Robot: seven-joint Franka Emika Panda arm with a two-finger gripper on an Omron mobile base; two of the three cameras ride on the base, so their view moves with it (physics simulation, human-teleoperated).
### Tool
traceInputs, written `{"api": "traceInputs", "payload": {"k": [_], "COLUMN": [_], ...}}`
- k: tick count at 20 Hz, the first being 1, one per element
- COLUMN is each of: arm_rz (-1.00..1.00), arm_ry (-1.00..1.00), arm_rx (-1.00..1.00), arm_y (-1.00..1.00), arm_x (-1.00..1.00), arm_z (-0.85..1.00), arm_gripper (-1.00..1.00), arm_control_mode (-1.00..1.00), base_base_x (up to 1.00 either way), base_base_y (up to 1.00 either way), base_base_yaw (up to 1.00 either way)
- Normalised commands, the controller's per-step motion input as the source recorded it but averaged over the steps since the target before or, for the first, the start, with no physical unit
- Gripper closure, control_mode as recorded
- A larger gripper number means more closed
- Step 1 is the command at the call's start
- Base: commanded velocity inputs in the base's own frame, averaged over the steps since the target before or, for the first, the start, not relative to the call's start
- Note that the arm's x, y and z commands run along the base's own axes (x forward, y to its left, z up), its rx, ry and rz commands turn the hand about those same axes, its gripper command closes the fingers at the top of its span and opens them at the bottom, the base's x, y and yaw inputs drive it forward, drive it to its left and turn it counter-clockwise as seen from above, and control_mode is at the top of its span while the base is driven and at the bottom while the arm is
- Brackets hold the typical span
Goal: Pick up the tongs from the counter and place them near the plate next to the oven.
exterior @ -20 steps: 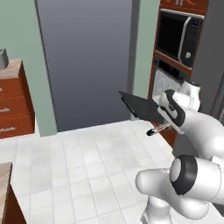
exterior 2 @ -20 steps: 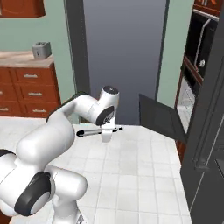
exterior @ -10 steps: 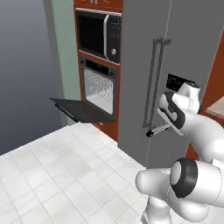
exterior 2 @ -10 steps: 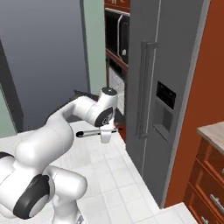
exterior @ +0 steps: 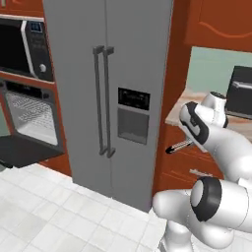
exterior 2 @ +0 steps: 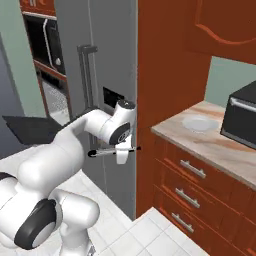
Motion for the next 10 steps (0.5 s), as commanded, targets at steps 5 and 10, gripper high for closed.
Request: {"api": "traceInputs", "payload": {"k": [5,10], "arm_rz": [0.00,0.00], "arm_ry": [0.00,0.00], "arm_rx": [0.00,0.00], "arm_y": [0.00,0.00], "arm_x": [0.00,0.00], "arm_z": [0.00,0.00], "arm_gripper": [1.00,1.00], "arm_control_mode": [1.00,1.00], "base_base_x": [0.33,0.49], "base_base_y": [-0.63,-0.28], "base_base_yaw": [-0.55,-0.49]}}
